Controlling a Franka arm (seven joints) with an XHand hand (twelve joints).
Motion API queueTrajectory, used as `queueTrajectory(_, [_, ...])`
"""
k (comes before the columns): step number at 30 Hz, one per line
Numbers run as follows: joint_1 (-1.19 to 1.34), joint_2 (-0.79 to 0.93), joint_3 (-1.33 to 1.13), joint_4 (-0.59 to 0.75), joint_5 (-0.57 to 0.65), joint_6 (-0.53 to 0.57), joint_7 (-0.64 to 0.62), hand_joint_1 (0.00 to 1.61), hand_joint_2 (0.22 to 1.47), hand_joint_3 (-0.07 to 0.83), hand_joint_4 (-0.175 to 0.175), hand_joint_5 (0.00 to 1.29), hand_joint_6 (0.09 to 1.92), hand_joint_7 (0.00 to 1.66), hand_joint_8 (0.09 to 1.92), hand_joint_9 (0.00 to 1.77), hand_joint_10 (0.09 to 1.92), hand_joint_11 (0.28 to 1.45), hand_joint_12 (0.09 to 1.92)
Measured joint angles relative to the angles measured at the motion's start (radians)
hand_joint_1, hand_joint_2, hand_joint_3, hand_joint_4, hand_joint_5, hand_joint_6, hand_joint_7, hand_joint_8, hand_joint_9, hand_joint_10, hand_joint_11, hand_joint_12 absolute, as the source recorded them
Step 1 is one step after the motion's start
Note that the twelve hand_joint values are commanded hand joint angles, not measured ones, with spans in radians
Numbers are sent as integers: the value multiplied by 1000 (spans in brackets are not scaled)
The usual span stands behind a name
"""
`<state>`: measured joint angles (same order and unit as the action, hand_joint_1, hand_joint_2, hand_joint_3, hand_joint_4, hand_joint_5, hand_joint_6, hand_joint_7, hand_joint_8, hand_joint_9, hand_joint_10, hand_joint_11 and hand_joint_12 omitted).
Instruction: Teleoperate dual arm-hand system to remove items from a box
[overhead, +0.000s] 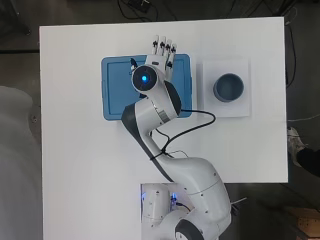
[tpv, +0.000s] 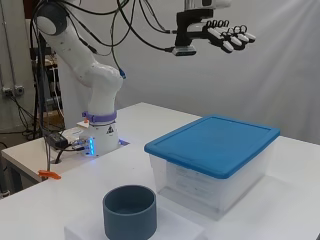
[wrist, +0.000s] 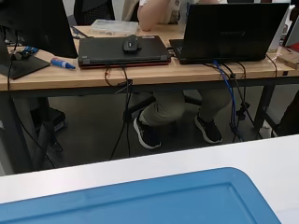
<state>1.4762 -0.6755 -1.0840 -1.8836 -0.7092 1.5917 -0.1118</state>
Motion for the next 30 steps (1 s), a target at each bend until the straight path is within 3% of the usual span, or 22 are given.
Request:
queueTrajectory(6, [-39, 39, 29, 39, 58, -16, -55, 0, 946, 4, 34, 166, 87, 210, 87, 301, 87, 459, 87])
queueTrajectory(12, [-176, 175, 72, 148, 227, -33, -172, 0, 934, -2, 39, 167, 87, 214, 87, 304, 87, 462, 87])
queueTrajectory(22, [-604, 587, 138, 358, 548, -58, -339, 0, 922, -3, 42, 152, 87, 187, 87, 289, 87, 458, 87])
queueTrajectory(30, [-953, 911, 143, 421, 621, -59, -367, 0, 923, -1, 44, 123, 87, 170, 87, 265, 87, 447, 87])
